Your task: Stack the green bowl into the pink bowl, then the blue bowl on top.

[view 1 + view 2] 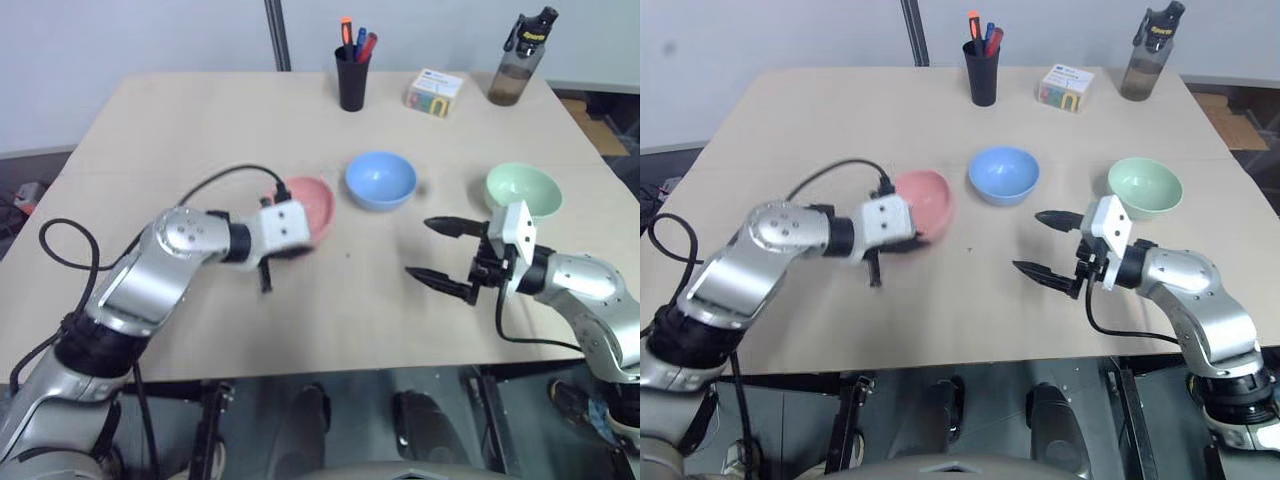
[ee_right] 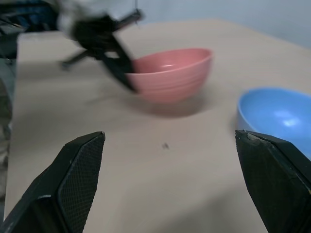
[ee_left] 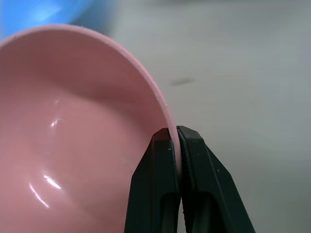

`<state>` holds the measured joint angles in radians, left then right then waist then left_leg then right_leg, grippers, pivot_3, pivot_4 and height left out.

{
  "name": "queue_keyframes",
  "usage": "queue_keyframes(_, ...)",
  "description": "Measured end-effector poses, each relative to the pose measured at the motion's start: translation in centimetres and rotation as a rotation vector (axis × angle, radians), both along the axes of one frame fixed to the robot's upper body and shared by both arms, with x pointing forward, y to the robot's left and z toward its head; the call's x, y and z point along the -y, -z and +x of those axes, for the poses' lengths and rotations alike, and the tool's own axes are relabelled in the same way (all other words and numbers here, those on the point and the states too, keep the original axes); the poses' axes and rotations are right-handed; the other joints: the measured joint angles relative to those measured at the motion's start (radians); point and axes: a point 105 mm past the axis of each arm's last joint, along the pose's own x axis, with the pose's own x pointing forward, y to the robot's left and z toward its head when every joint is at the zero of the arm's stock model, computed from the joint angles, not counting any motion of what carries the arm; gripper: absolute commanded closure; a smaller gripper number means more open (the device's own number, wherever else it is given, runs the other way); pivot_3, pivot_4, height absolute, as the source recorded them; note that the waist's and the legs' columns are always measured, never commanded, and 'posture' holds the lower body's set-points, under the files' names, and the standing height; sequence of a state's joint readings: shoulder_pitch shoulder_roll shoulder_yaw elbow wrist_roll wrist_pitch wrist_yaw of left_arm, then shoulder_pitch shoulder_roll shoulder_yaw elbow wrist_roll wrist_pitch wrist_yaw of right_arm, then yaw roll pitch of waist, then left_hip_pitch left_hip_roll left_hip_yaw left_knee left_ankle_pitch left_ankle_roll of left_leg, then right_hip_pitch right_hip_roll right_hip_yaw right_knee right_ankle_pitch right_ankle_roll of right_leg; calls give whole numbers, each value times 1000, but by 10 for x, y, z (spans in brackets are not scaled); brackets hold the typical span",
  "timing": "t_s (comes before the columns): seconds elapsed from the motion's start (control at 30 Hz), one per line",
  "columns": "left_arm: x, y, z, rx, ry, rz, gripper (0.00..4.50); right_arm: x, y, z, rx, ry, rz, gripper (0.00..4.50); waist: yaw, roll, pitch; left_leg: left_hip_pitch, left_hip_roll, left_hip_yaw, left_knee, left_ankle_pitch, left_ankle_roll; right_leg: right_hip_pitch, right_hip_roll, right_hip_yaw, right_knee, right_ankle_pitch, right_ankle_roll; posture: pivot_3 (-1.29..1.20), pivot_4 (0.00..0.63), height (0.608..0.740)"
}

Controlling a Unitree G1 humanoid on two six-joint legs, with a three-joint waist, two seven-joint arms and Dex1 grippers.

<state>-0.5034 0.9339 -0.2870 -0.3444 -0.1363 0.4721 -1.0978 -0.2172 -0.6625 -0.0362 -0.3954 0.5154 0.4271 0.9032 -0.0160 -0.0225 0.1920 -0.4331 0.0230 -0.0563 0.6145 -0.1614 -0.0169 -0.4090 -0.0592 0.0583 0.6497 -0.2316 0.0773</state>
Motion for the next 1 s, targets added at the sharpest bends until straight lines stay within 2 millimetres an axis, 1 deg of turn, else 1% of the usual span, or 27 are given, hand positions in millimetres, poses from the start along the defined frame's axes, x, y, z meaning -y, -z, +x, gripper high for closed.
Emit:
queue_keyframes(0.07, 10, 1, -4, 13, 77, -18, 4446, 6, 0, 1, 1, 28, -5, 6, 3, 0, 0, 0, 0, 0, 3, 0, 0, 0, 0, 0, 1, -2, 3, 0, 150, 740)
queue_keyframes(0.13, 22, 0, -3, 42, 122, -37, 4446, 8, 0, 2, 5, 42, -11, 6, 4, 0, 0, 0, 0, 0, 4, 0, 0, 1, 0, 0, 2, -2, 3, 0, 150, 740)
queue_keyframes(0.23, 40, 4, -3, 60, 198, -73, 4446, 11, 2, 1, 5, 69, -19, 6, 3, 0, 0, 0, 0, 0, 4, 0, 0, 1, 0, 1, 2, -2, 3, 0, 150, 740)
queue_keyframes(0.27, 49, 8, -2, 70, 234, -88, 3782, 13, 3, 2, 8, 87, -35, 6, 3, 0, 0, 0, 0, 0, 4, 0, 0, 1, 0, 1, 2, -2, 3, 0, 150, 740)
queue_keyframes(0.3, 50, 9, -2, 70, 241, -89, 3656, 14, 3, 2, 11, 90, -38, 6, 3, 0, 0, -1, 0, 0, 4, 0, 0, 1, 0, 1, 3, -2, 3, 0, 150, 740)
queue_keyframes(0.33, 53, 12, -1, 50, 254, -95, 3143, 16, 3, 3, 17, 103, -54, 6, 1, 0, 0, 0, 0, 0, 4, 0, 0, 1, 0, 1, 3, -2, 3, 0, 150, 740)
queue_keyframes(0.37, 55, 12, -1, 26, 262, -101, 2790, 18, 2, 4, 25, 119, -68, 6, 0, 0, 0, 0, 0, 0, 4, 0, 0, 0, 1, 1, 4, -2, 4, 0, 150, 740)
queue_keyframes(0.4, 56, 12, 0, 17, 263, -100, 2381, 19, 2, 5, 30, 128, -71, 6, -1, 0, 0, 0, 0, 0, 4, 0, 0, 0, 1, 1, 4, -2, 4, 0, 150, 740)
queue_keyframes(0.43, 56, 11, 1, 10, 262, -100, 2089, 20, 1, 6, 32, 138, -73, 6, -2, 0, 0, 0, 0, 0, 4, 0, 0, 0, 1, 1, 5, -2, 4, 0, 150, 740)
queue_keyframes(0.5, 56, 10, 1, -9, 257, -116, 1097, 24, -2, 10, 51, 166, -89, 6, -3, 0, 0, 0, 0, 0, 4, 0, 0, 0, 1, 1, 5, -2, 4, 0, 150, 740)
queue_keyframes(0.57, 53, 6, 2, -18, 232, -138, 448, 28, -8, 15, 69, 201, -102, 6, -3, 0, 0, 1, 0, 0, 4, 0, 0, 0, 1, 1, 5, -2, 4, 0, 150, 740)
queue_keyframes(0.6, 50, 3, 2, -12, 215, -151, 35, 31, -9, 19, 65, 219, -111, 6, -3, 0, 0, 1, 0, 0, 4, 0, 0, 0, 1, 1, 5, -2, 3, 0, 150, 740)
queue_keyframes(0.7, 39, -14, -1, 11, 152, -244, 35, 43, -11, 37, 63, 292, -135, 6, -7, 0, 0, 1, 0, 0, 4, 0, 0, 0, 1, 2, 5, -2, 3, 0, 150, 740)
queue_keyframes(0.73, 34, -21, -1, 17, 115, -304, 35, 46, -13, 45, 72, 321, -151, 6, -10, 0, 0, 1, 0, 0, 4, 0, 0, 0, 1, 2, 5, -2, 3, 0, 150, 740)
queue_keyframes(0.8, 24, -41, 0, 47, 52, -486, 35, 55, -16, 66, 97, 395, -205, 6, -18, 0, 0, 1, 0, 1, 5, 0, 0, 0, 1, 3, 6, -2, 3, 0, 150, 740)
queue_keyframes(0.83, 17, -47, -2, 65, 23, -538, 35, 61, -19, 77, 118, 448, -242, 6, -22, 0, 0, 1, 0, 1, 5, 0, 0, 0, 1, 2, 6, -2, 3, 0, 150, 740)
queue_keyframes(0.93, -9, -53, -4, 94, -72, -608, 35, 78, -19, 104, 126, 563, -313, 6, -27, 0, 0, 2, 0, 1, 4, 0, 0, 0, 1, 3, 7, 0, 1, 0, 150, 740)
queue_keyframes(1.0, -20, -52, -8, 77, -118, -628, 35, 87, -11, 117, 97, 617, -355, 6, -27, 0, 0, 2, 0, 1, 4, 0, 0, 0, 1, 3, 7, 1, 1, 0, 150, 740)
